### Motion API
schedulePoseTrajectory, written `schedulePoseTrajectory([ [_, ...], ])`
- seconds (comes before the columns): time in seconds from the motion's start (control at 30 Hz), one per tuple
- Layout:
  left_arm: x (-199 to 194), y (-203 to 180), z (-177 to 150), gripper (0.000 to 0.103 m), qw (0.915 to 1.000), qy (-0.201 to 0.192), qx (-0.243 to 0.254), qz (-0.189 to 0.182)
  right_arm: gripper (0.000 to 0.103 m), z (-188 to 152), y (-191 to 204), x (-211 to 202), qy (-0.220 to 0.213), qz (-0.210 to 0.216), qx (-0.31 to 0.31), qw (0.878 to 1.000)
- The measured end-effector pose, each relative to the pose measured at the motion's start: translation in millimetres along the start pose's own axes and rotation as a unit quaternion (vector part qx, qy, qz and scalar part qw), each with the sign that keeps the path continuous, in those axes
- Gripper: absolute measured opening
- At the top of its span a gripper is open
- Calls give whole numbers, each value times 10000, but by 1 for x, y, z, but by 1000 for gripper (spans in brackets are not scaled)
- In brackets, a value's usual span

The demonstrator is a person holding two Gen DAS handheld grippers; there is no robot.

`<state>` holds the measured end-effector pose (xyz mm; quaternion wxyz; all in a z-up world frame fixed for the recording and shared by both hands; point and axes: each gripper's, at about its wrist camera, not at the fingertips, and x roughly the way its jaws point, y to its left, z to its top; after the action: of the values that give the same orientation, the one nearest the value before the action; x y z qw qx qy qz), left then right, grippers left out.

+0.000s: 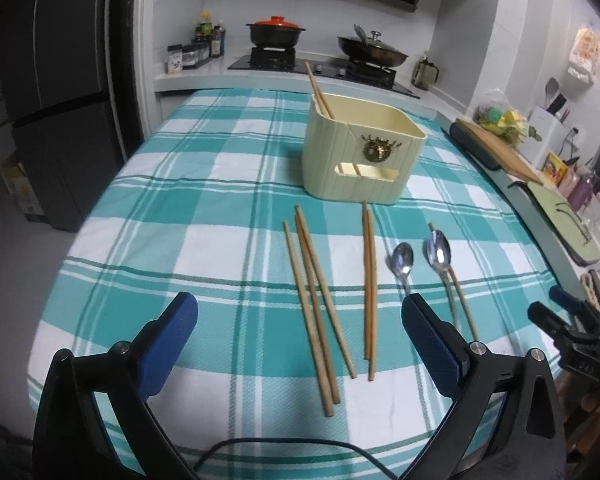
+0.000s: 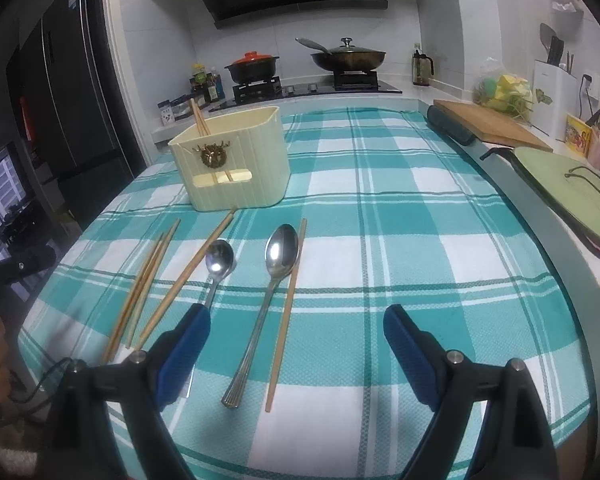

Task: Organize utensils
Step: 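Withdraw both tools back toward the remaining chopsticks, then grasp a wooden chopstick with the right tool while the left tool grasps another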

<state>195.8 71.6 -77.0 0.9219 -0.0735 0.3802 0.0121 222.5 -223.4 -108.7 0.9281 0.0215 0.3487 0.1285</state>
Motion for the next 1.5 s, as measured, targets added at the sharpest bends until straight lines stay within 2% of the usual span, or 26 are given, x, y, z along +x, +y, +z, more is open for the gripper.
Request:
schedulePoseTrajectory([
  [0.07, -8, 7, -1, 102, 9997, -79, 125, 178, 103, 0, 6, 0, -37, 46, -88, 9999],
  [0.23, -41, 36, -1, 102, 9968, -362, 262, 668, 103, -4, 11, 4, -17, 166, -145, 9998],
  [0.4, -52, 61, -5, 102, 9929, -548, 5, 1052, 103, -5, 13, 6, -39, 314, -247, 9992],
  [0.57, -31, 63, -18, 102, 9951, -396, -424, 800, 103, -9, 11, 11, 123, 649, 37, 9978],
  [0.77, -10, 49, -24, 102, 9972, -57, -694, 253, 103, -13, 13, 10, 332, 349, -119, 9988],
  [0.83, -12, 46, -24, 102, 9973, -56, -723, 137, 103, -13, 11, 8, 431, 266, -121, 9986],
  [0.93, -16, 45, -26, 102, 9970, -132, -736, 208, 103, -15, 9, -4, 285, 299, -105, 9991],
  [1.07, -5, 51, -34, 102, 9968, 45, -737, 295, 103, -21, 8, -8, 318, 265, -183, 9990],
  [1.17, 13, 58, -38, 102, 9958, 219, -804, 378, 103, -24, 7, 3, 470, 196, -220, 9985],
  [1.37, 55, 59, -38, 102, 9933, 524, -1011, 215, 103, -22, 9, 23, 610, 135, -199, 9978],
  [1.5, 80, 51, -25, 102, 9941, 535, -924, 214, 103, -20, 12, 30, 616, 59, -262, 9977],
])
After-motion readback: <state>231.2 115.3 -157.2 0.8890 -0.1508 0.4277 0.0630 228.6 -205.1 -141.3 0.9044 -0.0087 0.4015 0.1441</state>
